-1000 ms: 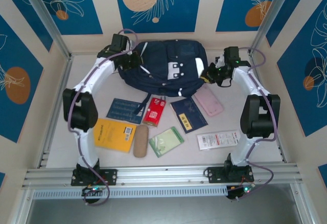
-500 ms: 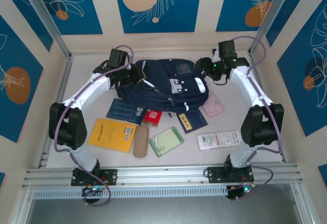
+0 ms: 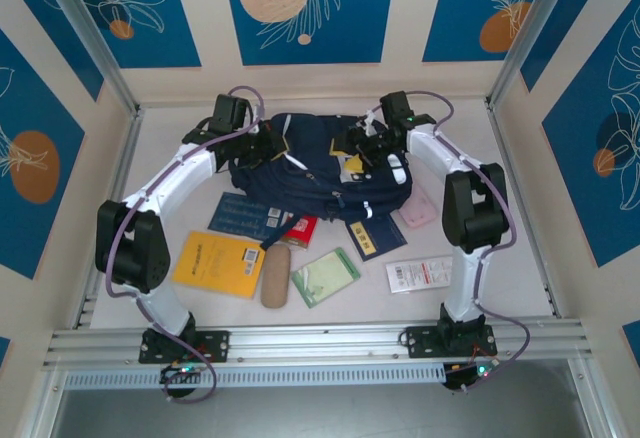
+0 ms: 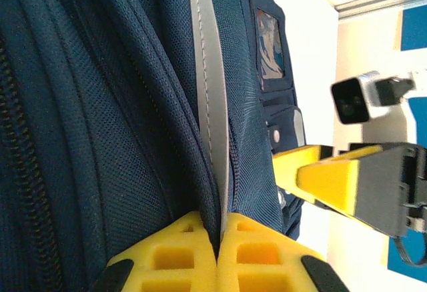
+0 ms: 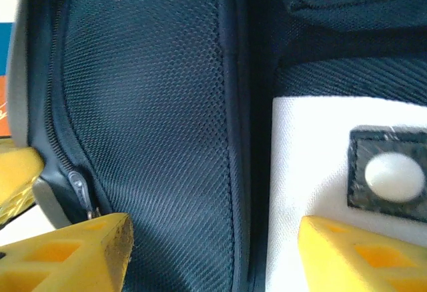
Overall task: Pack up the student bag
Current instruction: Unzip the student bag at the top-center of the table.
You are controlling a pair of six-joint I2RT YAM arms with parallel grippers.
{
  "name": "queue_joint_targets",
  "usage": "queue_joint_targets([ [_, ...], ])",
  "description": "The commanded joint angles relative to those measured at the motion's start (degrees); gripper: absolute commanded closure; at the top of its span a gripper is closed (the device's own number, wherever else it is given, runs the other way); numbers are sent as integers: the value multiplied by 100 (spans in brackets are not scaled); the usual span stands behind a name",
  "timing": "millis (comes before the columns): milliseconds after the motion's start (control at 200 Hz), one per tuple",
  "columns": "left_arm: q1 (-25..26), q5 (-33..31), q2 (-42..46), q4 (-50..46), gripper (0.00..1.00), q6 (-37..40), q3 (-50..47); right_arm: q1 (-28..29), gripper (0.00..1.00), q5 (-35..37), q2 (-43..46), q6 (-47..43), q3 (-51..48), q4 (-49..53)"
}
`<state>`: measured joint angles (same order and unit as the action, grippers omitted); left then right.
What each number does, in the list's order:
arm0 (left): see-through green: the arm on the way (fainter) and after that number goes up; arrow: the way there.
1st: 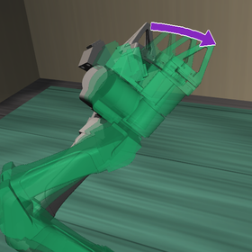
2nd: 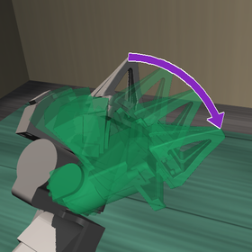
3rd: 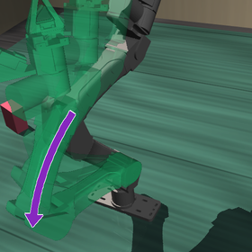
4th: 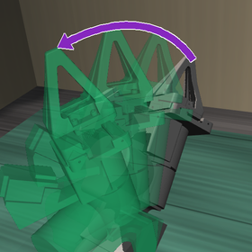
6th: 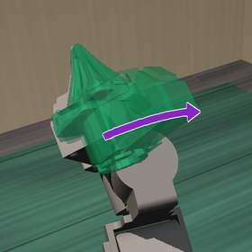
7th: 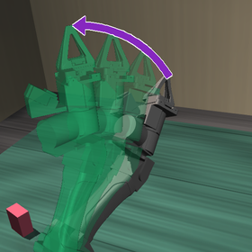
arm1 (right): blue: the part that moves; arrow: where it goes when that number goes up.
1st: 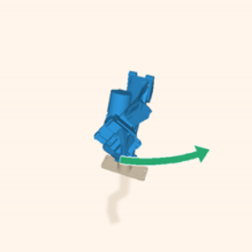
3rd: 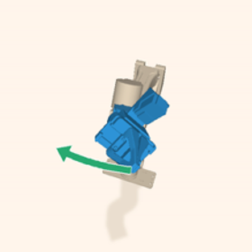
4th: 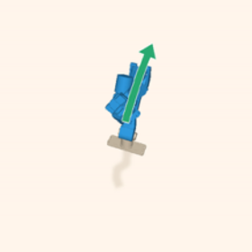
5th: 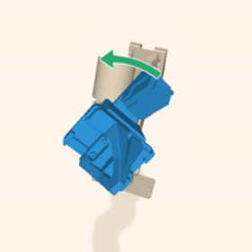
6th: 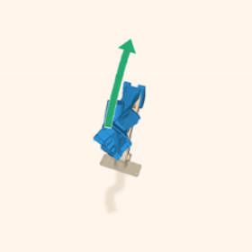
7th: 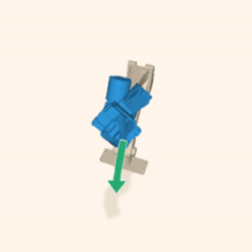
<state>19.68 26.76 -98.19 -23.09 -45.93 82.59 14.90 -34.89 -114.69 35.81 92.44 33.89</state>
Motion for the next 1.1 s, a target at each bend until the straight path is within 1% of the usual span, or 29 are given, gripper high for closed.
queue_joint_targets([
  [0,89,787,297,541,100,107,65,107,35,-536,-115,180,259,23],
  [65,89,826,263,582,100,85,73,134,37,-730,-175,363,164,-218],
  [150,91,870,193,595,100,68,107,171,42,-1085,-190,785,-65,-851],
  [330,91,923,57,705,100,-25,113,207,58,-1542,-131,1855,-433,-2232],
  [365,97,936,31,733,100,-37,117,214,62,-1564,-117,2001,-481,-2436],
  [480,97,954,4,719,100,-26,149,223,82,-1560,-84,2124,-476,-2609],
  [575,97,958,-3,623,100,61,198,224,91,-1529,-50,2140,-496,-2667],
  [620,96,909,8,488,100,161,250,207,100,-1467,-5,2094,-507,-2624],
  [730,86,479,66,-249,100,633,525,180,100,-1404,101,2057,-509,-2613],
  [740,88,424,75,-332,98,687,558,178,100,-1395,111,2071,-508,-2611],
  [780,88,164,139,-633,85,873,640,162,100,-1320,171,2103,-514,-2615],
  [850,85,-244,383,-956,60,1102,618,116,100,-1081,283,2221,-499,-2537],
  [885,108,-424,546,-1035,49,1192,529,78,100,-989,334,2330,-493,-2545],
  [910,113,-544,668,-1081,44,1269,455,63,100,-925,367,2421,-493,-2553],
  [945,134,-714,833,-1170,39,1375,353,29,100,-821,416,2547,-491,-2549],
  [980,162,-886,991,-1272,37,1495,261,4,100,-709,460,2656,-476,-2500],
  [1035,244,-1096,1252,-1329,39,1624,44,-26,100,-563,523,2828,-458,-2481],
  [1095,424,-1165,1545,-1219,43,1681,-302,-60,100,-400,599,3063,-487,-2509],
])
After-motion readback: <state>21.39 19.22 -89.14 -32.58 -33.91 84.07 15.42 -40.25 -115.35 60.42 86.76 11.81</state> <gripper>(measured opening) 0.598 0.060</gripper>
